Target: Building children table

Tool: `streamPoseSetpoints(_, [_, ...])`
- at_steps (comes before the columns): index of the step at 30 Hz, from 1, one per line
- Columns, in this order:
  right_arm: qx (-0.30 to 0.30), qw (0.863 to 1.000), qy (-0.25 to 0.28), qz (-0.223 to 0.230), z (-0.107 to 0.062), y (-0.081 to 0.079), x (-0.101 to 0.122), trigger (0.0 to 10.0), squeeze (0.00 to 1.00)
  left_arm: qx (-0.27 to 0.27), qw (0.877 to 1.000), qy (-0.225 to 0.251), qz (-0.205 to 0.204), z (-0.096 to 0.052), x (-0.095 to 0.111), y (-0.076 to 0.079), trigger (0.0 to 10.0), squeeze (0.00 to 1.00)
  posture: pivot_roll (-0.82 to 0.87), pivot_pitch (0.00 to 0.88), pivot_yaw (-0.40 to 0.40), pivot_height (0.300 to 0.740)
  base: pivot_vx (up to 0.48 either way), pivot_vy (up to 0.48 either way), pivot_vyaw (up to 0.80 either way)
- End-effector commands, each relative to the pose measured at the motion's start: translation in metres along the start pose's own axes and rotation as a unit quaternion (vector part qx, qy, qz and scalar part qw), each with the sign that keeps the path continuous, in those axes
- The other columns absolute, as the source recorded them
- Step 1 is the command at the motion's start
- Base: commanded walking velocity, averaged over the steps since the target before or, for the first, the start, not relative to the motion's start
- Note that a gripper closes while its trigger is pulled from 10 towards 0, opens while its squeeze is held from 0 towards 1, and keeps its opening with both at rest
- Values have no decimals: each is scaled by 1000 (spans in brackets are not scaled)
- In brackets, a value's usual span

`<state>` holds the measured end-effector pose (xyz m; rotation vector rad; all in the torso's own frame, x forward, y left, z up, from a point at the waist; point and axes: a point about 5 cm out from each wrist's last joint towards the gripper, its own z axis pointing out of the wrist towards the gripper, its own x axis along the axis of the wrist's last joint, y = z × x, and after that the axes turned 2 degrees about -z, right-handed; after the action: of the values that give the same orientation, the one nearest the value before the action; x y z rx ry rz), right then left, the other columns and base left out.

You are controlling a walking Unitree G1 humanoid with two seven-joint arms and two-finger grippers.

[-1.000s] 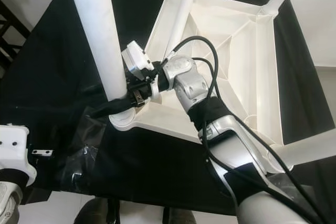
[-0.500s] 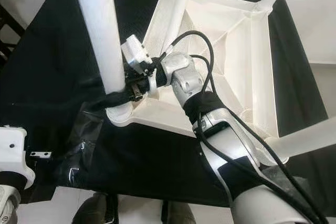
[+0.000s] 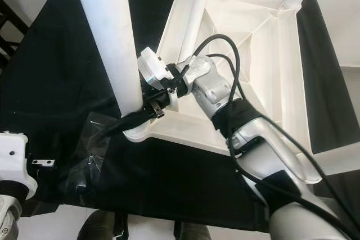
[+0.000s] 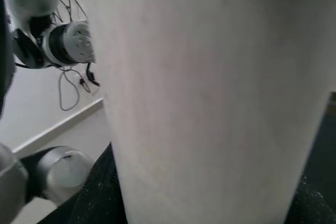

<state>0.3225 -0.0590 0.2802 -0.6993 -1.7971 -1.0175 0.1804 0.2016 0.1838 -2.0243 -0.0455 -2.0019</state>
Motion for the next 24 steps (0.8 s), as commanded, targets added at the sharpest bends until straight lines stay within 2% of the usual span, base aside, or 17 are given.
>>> streamPoseSetpoints(1, [27, 995, -35, 89, 1, -17, -32, 10000, 0, 3, 1000, -24, 3, -2, -8, -2, 10000, 0, 125, 374, -77, 740, 0, 0, 0])
streamPoseSetpoints(8, [60, 991, -25, 120, -1, -29, -25, 10000, 0, 3, 1000, -24, 2, -2, -8, -2, 10000, 0, 125, 373, -77, 740, 0, 0, 0])
streamPoseSetpoints(10, [68, 990, -39, 118, -3, -33, -27, 10000, 0, 3, 1000, -25, 1, -2, -8, -2, 10000, 0, 124, 374, -77, 740, 0, 0, 0])
streamPoseSetpoints(12, [54, 993, -52, 92, -5, -28, -30, 10000, 0, 3, 1000, -25, 1, -2, -8, -2, 10000, 0, 123, 374, -77, 740, 0, 0, 0])
streamPoseSetpoints(14, [27, 996, -42, 68, -6, -20, -31, 10000, 0, 3, 1000, -25, 1, -1, -8, -2, 10000, 0, 123, 373, -76, 740, 0, 0, 0])
streamPoseSetpoints(21, [-15, 999, -18, 42, -8, -7, -30, 10000, 0, 2, 1000, -26, 2, 0, -8, -2, 10000, 0, 122, 373, -73, 740, 0, 0, 0])
streamPoseSetpoints(24, [-12, 999, -18, 44, -10, -9, -30, 10000, 0, 1, 1000, -26, 1, 0, -8, -2, 10000, 0, 119, 370, -73, 740, 0, 0, 0])
